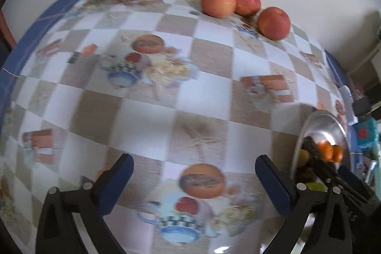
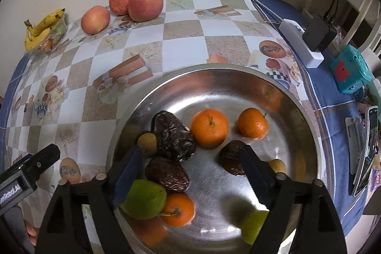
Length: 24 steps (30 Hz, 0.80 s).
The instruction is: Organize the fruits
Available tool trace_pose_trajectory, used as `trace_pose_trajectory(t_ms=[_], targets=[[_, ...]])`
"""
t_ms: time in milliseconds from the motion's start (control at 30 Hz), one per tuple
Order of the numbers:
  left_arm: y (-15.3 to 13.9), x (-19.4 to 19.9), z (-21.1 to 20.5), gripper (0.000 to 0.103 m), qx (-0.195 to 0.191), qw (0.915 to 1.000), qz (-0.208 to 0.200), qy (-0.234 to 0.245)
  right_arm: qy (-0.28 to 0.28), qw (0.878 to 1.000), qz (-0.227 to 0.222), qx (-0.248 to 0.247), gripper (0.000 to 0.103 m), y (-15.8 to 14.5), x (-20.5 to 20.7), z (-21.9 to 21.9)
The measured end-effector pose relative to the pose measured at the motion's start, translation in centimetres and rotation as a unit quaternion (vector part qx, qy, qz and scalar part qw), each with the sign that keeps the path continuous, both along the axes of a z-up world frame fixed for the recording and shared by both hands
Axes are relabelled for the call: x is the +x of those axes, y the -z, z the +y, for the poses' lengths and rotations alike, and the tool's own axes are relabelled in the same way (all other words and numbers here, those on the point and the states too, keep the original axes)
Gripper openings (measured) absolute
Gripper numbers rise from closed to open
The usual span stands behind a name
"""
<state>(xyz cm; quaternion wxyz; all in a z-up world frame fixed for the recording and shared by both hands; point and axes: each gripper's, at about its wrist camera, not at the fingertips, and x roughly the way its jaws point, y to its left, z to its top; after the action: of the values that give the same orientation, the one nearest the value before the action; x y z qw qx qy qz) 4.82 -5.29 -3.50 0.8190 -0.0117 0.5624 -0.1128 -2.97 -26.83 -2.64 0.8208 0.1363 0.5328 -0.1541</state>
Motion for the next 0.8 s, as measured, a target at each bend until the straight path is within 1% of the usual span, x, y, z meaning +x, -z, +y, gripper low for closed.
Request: trace_pose_trajectory(t_ms=[67, 100, 233, 300, 367, 400, 467, 533, 633, 733, 800], targets=[[-0.3, -0.3, 0.5, 0.103, 0.012, 0.9999, -0.002, 0.005, -0.004, 1.0, -0.008, 0.007, 0.095, -0.1, -0.1, 0.4], [-0.4, -0.5, 0.6, 0.103, 0.012, 0.9999, -0.006, 0.007, -0.005, 1.0, -0.013, 0.009, 0.098, -0.2, -0.3, 0.6], [-1.6, -1.4, 1.1, 0.103, 0.019, 0.9991, -0.026, 0.026, -0.007, 1.0, -0.027, 0.01, 0.099, -0.7, -1.0, 1.4], [-2.6, -2.2, 1.2, 0.103, 0.044, 0.9973, -0.049, 0.032, -0.008, 0.999, -0.032, 0.015, 0.099, -1.0, -1.5, 1.7], [-3.7, -2.9, 1.6, 0.103, 0.075, 0.9942, -0.072, 0.027, -0.008, 0.999, -0.036, 0.017, 0.099, -1.3, -2.1, 2.1], [-4.0, -3.2, 1.9, 0.103, 0.082, 0.9931, -0.08, 0.026, -0.008, 0.999, -0.038, 0.015, 0.099, -1.5, -2.3, 2.3], [-4.8, -4.2, 2.6, 0.103, 0.08, 0.9921, -0.094, 0.023, -0.009, 0.999, -0.041, 0.011, 0.099, -1.9, -2.9, 2.6], [-5.1, -4.8, 3.0, 0.103, 0.076, 0.9922, -0.096, 0.02, -0.006, 0.999, -0.046, 0.012, 0.099, -2.3, -3.5, 2.7], [-5.5, -5.8, 3.3, 0.103, 0.091, 0.9904, -0.101, 0.022, -0.002, 0.998, -0.053, 0.014, 0.099, -2.9, -4.5, 2.8], [-5.8, -6.2, 3.6, 0.103, 0.091, 0.99, -0.105, 0.023, 0.001, 0.998, -0.056, 0.006, 0.099, -3.2, -5.2, 3.0], [-5.7, -6.1, 3.6, 0.103, 0.098, 0.9898, -0.102, 0.02, 0.002, 0.998, -0.057, 0.003, 0.099, -3.3, -5.4, 3.0]])
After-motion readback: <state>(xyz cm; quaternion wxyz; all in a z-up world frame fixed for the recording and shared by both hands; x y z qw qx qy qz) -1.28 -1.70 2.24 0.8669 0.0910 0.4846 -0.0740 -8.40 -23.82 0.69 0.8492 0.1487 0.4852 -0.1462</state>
